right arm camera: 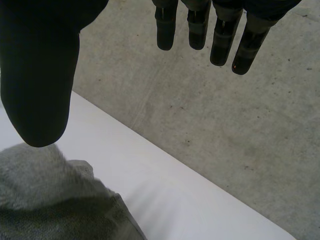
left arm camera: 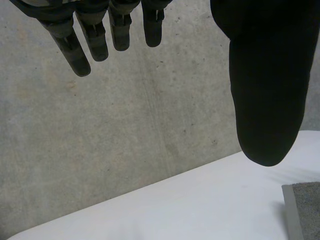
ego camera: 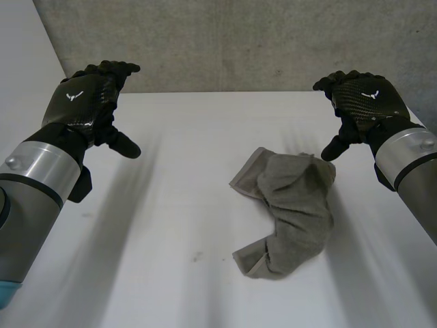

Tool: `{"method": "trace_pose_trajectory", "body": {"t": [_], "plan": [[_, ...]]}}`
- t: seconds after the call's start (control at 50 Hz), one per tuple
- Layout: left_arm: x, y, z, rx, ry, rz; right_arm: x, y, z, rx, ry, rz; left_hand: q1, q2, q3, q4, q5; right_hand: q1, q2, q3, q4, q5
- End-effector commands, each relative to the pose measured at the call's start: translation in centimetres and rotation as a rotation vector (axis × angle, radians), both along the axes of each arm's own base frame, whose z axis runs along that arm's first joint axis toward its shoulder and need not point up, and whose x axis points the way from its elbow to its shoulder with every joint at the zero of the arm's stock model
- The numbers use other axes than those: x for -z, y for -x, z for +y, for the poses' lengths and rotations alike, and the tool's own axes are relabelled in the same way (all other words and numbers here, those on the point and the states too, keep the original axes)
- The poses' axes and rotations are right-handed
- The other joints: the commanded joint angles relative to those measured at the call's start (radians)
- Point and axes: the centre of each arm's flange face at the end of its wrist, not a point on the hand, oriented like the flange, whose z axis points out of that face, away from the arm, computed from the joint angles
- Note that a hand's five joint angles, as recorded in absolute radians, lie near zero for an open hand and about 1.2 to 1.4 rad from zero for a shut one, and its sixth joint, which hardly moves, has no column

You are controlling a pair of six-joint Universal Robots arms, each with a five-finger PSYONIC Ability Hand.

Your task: Fold the towel.

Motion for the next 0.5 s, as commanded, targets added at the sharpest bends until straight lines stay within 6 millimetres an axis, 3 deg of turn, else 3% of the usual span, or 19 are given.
{"method": "trace_pose_trajectory", "body": {"t": [0.02,0.2,0.34,0.42,0.5], "plan": [[0.1,0.0,0.0,0.0,-0.002,-0.001,0.1,0.0,0.0,0.0,0.0,0.019,0.011,0.014,0.014,0.014,-0.01,-0.029,-0.044,-0.037,-0.057,-0.047],[0.3,0.1,-0.2,0.0,-0.003,-0.003,3.0,0.4,0.4,0.009,-0.131,0.224,0.008,0.011,0.011,0.011,-0.013,-0.029,-0.044,-0.037,-0.057,-0.047],[1.7,0.5,-1.2,0.001,-0.018,-0.014,5.0,0.1,3.2,-0.02,-0.312,0.227,0.017,0.02,0.02,0.02,-0.005,-0.029,-0.044,-0.037,-0.057,-0.047],[2.9,0.8,-1.9,0.001,-0.046,-0.027,5.5,0.4,4.7,-0.037,-0.341,0.224,0.017,0.02,0.02,0.02,-0.005,-0.029,-0.044,-0.037,-0.057,-0.047],[4.3,1.1,-2.6,0.001,-0.082,-0.044,6.5,-0.1,7.5,-0.121,-0.334,0.233,0.02,0.023,0.023,0.023,-0.002,-0.029,-0.044,-0.037,-0.057,-0.047]]}}
